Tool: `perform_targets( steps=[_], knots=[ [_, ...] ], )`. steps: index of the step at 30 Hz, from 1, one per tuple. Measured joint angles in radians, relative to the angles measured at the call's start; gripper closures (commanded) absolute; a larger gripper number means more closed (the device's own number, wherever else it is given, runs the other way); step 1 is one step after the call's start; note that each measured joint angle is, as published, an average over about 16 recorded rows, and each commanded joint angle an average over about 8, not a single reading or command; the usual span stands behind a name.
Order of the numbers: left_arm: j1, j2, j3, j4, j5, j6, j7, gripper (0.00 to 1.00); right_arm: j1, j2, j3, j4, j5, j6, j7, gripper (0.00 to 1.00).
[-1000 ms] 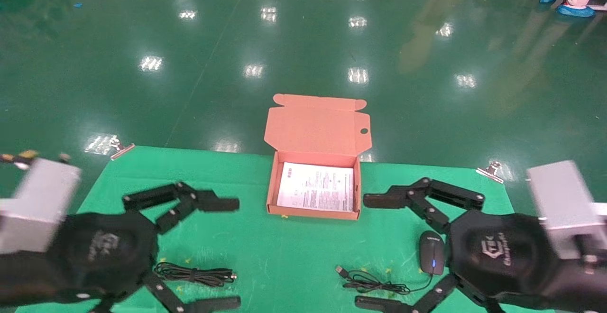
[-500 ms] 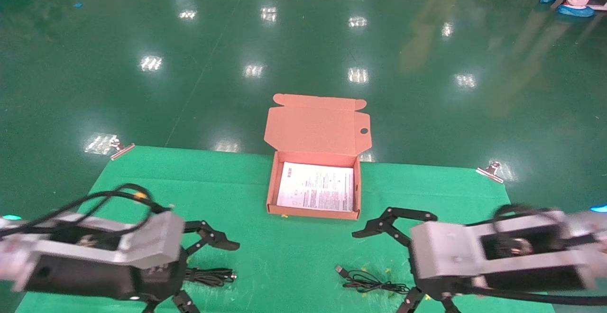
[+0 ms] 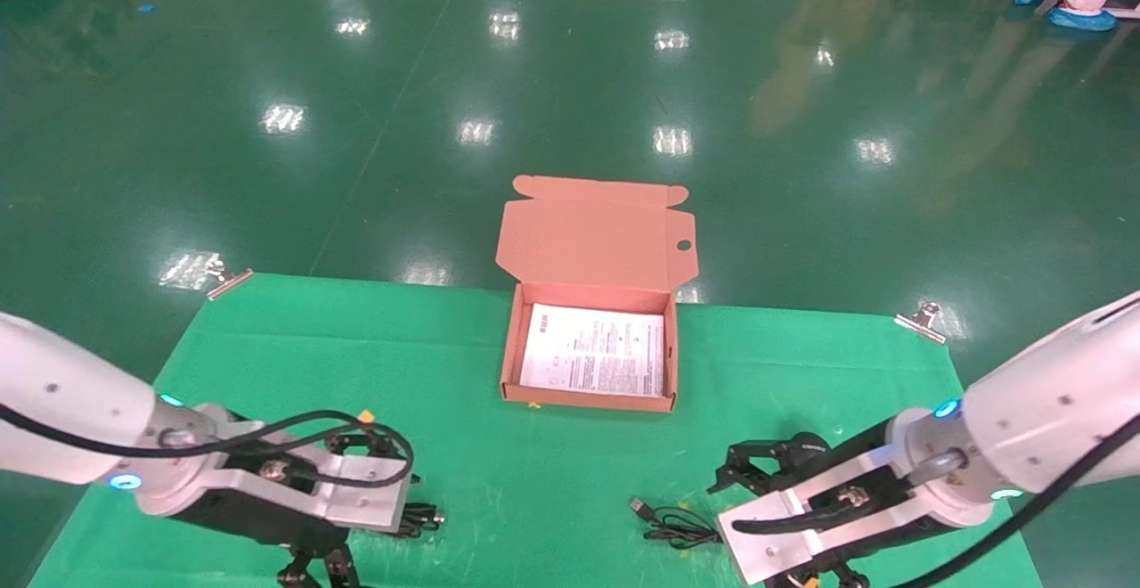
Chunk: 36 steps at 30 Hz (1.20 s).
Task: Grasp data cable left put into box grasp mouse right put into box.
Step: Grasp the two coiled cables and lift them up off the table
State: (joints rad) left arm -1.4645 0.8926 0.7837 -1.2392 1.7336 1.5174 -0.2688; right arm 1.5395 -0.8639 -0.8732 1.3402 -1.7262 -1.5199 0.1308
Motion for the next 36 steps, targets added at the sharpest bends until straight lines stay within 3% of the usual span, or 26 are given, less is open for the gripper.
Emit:
perform_targets(
  steps=[14, 23, 34, 35, 36],
  knots=[
    [0.007, 0.133, 0.111, 0.139, 0.282, -0.122, -0.039, 0.0, -0.114, -0.059, -0.102, -0.038, -0.259, 0.19, 0.037, 0.0],
    [0.012, 0.196, 0.114, 0.366, 0.319, -0.224, -0.006, 0.0, -0.16, -0.117, -0.1, -0.201, -0.275, 0.298, 0.023, 0.0],
    [-0.007, 0.265, 0.103, 0.638, 0.302, -0.324, 0.111, 0.0, -0.153, -0.217, -0.097, -0.449, -0.26, 0.395, -0.093, 0.0],
    [-0.01, 0.27, 0.102, 0.655, 0.301, -0.33, 0.12, 0.05, -0.153, -0.223, -0.097, -0.465, -0.26, 0.401, -0.102, 0.0],
    [-0.012, 0.274, 0.101, 0.673, 0.3, -0.337, 0.129, 0.17, -0.152, -0.229, -0.098, -0.48, -0.26, 0.408, -0.111, 0.06]
  ],
)
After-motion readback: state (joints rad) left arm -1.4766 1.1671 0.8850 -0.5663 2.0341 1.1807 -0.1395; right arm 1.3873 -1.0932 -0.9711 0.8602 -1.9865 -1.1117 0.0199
